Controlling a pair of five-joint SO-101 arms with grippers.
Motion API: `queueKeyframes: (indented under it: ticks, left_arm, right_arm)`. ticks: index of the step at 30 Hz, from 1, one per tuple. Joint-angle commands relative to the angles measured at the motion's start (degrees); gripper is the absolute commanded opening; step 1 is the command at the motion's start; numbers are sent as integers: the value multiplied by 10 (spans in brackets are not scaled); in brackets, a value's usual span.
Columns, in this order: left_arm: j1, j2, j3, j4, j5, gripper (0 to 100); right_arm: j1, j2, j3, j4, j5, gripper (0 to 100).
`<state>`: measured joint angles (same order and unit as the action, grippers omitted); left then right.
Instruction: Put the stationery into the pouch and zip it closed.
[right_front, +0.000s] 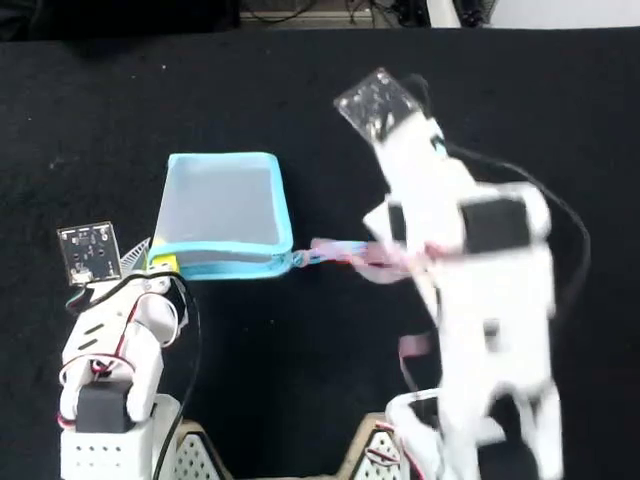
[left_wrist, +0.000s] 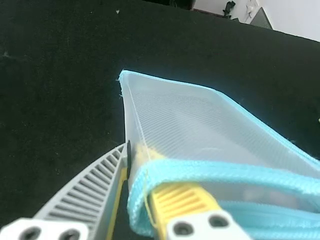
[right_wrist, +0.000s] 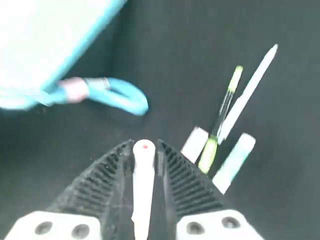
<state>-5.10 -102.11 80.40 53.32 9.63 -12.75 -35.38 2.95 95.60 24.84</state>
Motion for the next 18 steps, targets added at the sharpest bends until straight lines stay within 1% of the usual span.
queueKeyframes:
  ticks: [1,6,12,15,18]
  left_arm:
    - [-4,-5,-102,43,-35,30]
    - [-6,-3,-142,51,-53,30]
    - [-3,4,-184,55,-52,30]
    - [-2,54,-210,55,-67,30]
    - [-2,149,-260,60,-85,30]
  right_arm:
    - [-71,-111,-15,0,-40,11]
    - [-152,-209,-13,-61,-62,11]
    - [-229,-274,-13,-126,-74,11]
    - [-247,-295,-13,-134,-74,11]
    - [-248,-310,-13,-134,-72,11]
